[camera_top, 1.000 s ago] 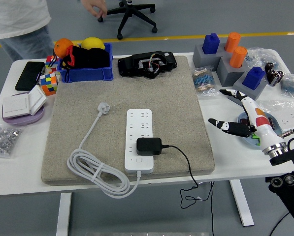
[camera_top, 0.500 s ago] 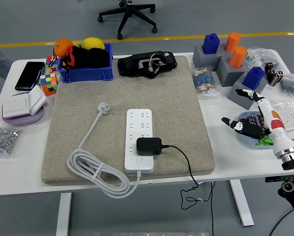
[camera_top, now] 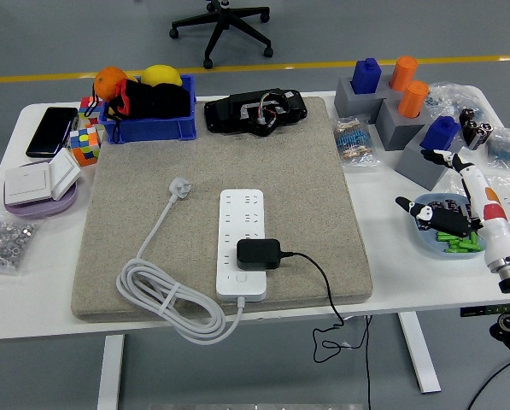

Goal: Press the white button,pick up the black plug,place it near the board,insert it into the board

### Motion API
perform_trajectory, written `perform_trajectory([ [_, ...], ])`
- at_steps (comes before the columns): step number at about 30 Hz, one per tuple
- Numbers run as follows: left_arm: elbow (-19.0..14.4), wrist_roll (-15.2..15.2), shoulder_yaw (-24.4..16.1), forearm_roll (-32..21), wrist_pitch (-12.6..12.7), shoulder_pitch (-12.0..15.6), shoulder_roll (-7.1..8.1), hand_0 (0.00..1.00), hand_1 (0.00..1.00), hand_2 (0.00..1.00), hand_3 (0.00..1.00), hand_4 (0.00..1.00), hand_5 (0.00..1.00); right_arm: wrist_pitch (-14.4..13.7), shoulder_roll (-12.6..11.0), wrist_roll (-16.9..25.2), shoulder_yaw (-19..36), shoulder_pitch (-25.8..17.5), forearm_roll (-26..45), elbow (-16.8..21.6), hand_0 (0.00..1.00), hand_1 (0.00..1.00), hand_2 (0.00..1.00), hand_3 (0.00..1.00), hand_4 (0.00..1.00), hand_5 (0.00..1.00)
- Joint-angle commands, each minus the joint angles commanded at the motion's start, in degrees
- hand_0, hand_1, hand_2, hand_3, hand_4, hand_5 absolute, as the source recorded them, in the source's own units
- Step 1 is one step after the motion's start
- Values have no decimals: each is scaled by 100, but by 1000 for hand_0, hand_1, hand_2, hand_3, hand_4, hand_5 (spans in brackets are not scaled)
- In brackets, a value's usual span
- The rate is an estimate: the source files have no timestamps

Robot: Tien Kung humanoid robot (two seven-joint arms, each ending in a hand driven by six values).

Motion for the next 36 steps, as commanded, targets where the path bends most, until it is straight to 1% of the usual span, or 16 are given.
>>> perform_trajectory([
  [6, 0, -8, -27, -11, 2, 9, -9, 466, 497, 512, 577, 593, 262, 9, 25, 6, 101, -25, 5, 68, 848, 787, 748, 768, 990, 333],
  [24, 0, -43, -27, -57, 29, -89, -4, 465, 496, 512, 577, 592, 259, -20, 72, -33, 160, -8, 87, -1, 833, 779, 739, 758, 969, 321],
  [36, 0, -30, -16, -63, 15, -84, -3, 467, 496, 512, 577, 593, 260, 0, 108, -68, 183, -7, 106, 22, 823, 769, 739, 748, 948, 312],
])
